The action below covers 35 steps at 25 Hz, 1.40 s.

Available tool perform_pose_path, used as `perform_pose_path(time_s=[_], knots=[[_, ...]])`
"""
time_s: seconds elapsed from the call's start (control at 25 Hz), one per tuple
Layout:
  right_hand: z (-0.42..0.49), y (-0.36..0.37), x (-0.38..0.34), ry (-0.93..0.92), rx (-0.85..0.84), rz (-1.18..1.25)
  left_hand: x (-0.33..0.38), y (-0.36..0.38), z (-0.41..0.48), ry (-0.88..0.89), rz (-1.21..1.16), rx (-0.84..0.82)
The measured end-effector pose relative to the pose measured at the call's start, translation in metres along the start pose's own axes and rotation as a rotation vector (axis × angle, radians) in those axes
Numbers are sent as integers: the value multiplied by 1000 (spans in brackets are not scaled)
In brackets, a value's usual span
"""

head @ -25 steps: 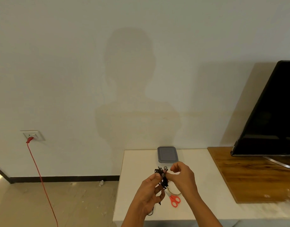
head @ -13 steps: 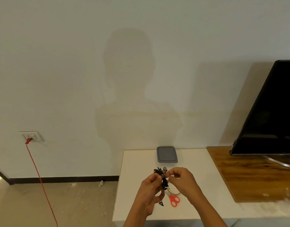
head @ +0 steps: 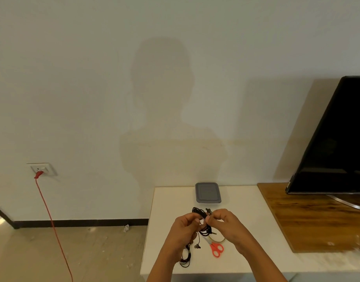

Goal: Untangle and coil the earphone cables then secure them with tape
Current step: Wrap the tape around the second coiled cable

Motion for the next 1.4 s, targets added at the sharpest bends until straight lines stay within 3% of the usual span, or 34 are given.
perform_pose_path(time_s=[0.2,0.52,0.8,1.2,1.4], knots=[[-1,0,-9,-36,-55,-60,11,1,1,97,116,25],[3,-3,-2,-75,102,-39,15,-3,0,102,108,135],[3,-4,1,-119,130,-53,14,-2,-1,51,187,97],[-6,-10,-23,-376,355,-379,-4,2,-6,-164,-194,150],[-5,-5,-39,-611,203,-402,-3,4,-7,-233,-304,132]])
Point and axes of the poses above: each hand's wrist, its own z-axis towards the middle knuckle, its own y-axis out of the palm, x = y × z, the point moved 8 cm from there along z, towards the middle knuckle, and after that the axes turned 2 degrees about -z, right-handed, at the moved point
